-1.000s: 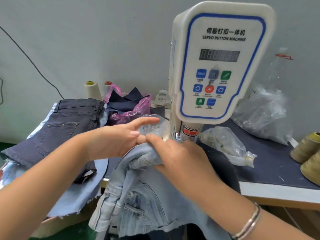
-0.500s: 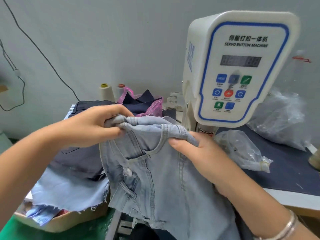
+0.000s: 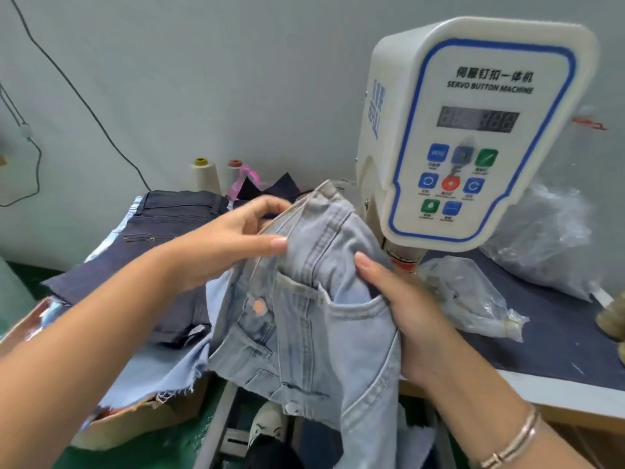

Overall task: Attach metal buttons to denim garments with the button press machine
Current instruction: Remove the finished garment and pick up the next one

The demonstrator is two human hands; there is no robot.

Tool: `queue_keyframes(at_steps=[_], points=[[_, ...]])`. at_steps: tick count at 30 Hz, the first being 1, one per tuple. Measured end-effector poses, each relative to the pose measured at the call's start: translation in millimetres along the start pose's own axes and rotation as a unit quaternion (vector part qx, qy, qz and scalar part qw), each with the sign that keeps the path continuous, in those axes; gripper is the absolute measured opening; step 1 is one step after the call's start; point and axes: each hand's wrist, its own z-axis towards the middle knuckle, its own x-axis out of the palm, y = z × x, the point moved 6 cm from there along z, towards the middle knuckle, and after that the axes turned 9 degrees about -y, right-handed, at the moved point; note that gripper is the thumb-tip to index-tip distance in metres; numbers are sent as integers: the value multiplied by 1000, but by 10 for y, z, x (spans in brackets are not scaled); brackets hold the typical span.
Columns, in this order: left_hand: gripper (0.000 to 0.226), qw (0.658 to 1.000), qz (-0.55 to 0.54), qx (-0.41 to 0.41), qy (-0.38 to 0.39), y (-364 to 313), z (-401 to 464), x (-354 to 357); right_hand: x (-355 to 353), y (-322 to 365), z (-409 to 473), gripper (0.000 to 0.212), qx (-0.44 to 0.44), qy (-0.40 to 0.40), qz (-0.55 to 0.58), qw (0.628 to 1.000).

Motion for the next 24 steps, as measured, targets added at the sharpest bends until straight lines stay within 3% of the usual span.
queue_keyframes(at_steps=[3, 4, 6, 8, 10, 12, 14, 16, 17, 20, 22, 24], points=[[74, 984, 97, -107, 101, 490, -317, -204, 163, -3, 21, 38, 34, 26, 157, 987], [78, 978, 99, -141, 115, 638, -435, -275, 210, 54, 22, 31, 20, 25, 172, 985], [85, 968, 86, -196, 129, 863, -643, -367, 254, 161, 57, 50, -33, 4, 150, 988], [72, 964, 105, -217, 113, 966, -749, -421, 233, 173, 131, 41, -58, -11, 95, 994], [41, 967, 132, -212, 57, 941, -754, -494, 282, 198, 159, 27, -81, -15, 75, 994], [17, 975, 126, -182, 2, 766, -719, -574, 382, 233, 159, 31, -78, 8, 112, 991], [44, 978, 73, -177, -79, 539, -688, -743, 536, 249, 119, 23, -66, 64, 115, 989], [79, 970, 61, -189, -141, 341, -673, -914, 515, 238, 119, 25, -142, 32, -42, 988], [82, 965, 66, -202, -151, 270, -696, -974, 483, 242, 115, 20, -213, -2, -155, 965], [35, 946, -61, -244, -206, 170, -732, -1083, 558, 255, -9, 8, -383, -94, -398, 828], [28, 931, -145, -244, -231, 148, -712, -1106, 650, 201, -68, 9, -425, -132, -455, 771], [27, 930, -202, -218, -217, 129, -732, -1027, 799, 117, -120, 12, -447, -139, -485, 738]])
